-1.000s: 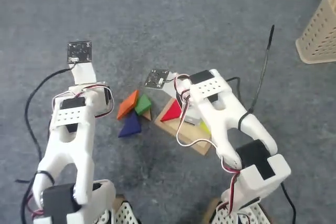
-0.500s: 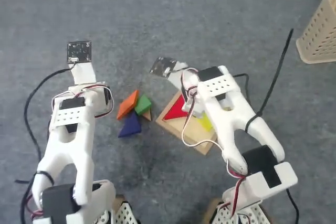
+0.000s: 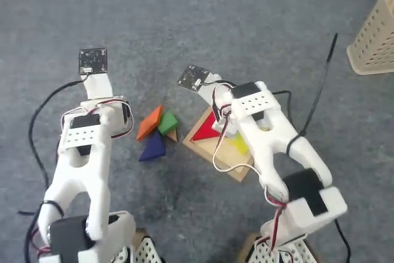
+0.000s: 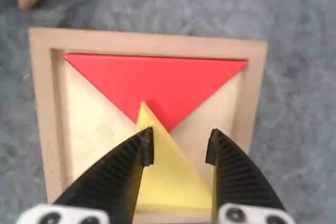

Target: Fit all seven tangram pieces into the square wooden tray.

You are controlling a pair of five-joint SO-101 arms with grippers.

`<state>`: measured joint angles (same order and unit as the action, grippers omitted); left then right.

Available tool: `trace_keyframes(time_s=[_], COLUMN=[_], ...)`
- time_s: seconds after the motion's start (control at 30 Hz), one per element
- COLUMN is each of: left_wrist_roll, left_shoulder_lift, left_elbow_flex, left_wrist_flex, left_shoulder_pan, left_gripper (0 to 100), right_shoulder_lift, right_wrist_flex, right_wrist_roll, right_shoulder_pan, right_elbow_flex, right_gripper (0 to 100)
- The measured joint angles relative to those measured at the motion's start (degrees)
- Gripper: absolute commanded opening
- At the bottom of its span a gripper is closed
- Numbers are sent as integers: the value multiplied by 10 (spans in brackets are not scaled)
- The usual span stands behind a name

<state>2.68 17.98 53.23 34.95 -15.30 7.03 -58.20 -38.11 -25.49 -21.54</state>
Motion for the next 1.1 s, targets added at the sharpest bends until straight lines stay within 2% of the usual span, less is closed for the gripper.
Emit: trace_keyframes(time_s=[0.23, 0.6, 0.8, 0.97, 1.1], left_wrist_roll=[0, 0, 0, 0, 0], left_shoulder_lift=[0, 0, 0, 0, 0], left_elbow_flex=[0, 0, 0, 0, 0], left_wrist_flex=[0, 0, 0, 0, 0], left_shoulder_pan=[0, 0, 0, 0, 0], left_gripper=[106, 106, 106, 106, 106], right_shoulder_lift=[47, 85, 40, -38, -42], right_wrist_flex=[3, 5, 4, -2, 10], right_wrist_roll=[20, 28, 88, 102, 103], right_shoulder_pan=[2, 64, 66, 64, 64], right_elbow_flex=[50, 88, 85, 15, -59], right_gripper=[155, 156, 155, 154, 153])
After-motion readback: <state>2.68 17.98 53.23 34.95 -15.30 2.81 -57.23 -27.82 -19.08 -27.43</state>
